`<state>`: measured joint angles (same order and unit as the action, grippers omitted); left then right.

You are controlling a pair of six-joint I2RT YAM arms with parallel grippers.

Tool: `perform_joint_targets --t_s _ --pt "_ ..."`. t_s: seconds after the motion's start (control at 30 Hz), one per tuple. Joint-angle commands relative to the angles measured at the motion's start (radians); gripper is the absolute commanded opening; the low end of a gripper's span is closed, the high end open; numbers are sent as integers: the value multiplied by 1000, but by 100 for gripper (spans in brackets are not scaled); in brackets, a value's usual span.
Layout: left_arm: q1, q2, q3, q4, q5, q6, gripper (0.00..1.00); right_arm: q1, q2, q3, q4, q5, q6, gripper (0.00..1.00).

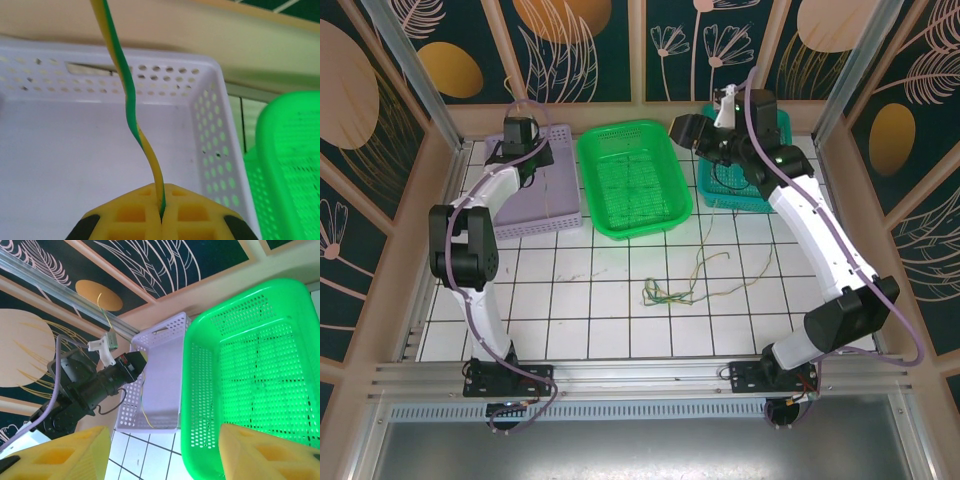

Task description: Untangle the cables

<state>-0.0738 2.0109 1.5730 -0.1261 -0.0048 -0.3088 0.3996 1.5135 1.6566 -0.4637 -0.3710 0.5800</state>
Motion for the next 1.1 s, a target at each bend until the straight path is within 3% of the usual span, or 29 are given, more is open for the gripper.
perform_joint_targets --t_s 0.0,0.27,0.5,0.6,0.8,0.9,1.07 --pt "-1 23 23 -108 103 -60 0 15 -48 -20 39 -8 16 59" --pt "-1 -7 -37 -154 185 -142 0 25 -75 -39 39 -2 20 59" --pt "3 23 0 -295 206 -248 0 31 -107 -70 40 6 24 58" --pt "6 68 52 -389 176 -315 0 32 -120 -84 41 5 24 58" --pt "8 196 231 -503 216 -426 0 31 -128 -106 45 0 24 58" --pt "8 252 340 -593 168 -482 0 31 -134 -113 42 4 19 58" --pt "8 250 358 -607 145 -575 0 31 -143 -127 38 15 9 58"
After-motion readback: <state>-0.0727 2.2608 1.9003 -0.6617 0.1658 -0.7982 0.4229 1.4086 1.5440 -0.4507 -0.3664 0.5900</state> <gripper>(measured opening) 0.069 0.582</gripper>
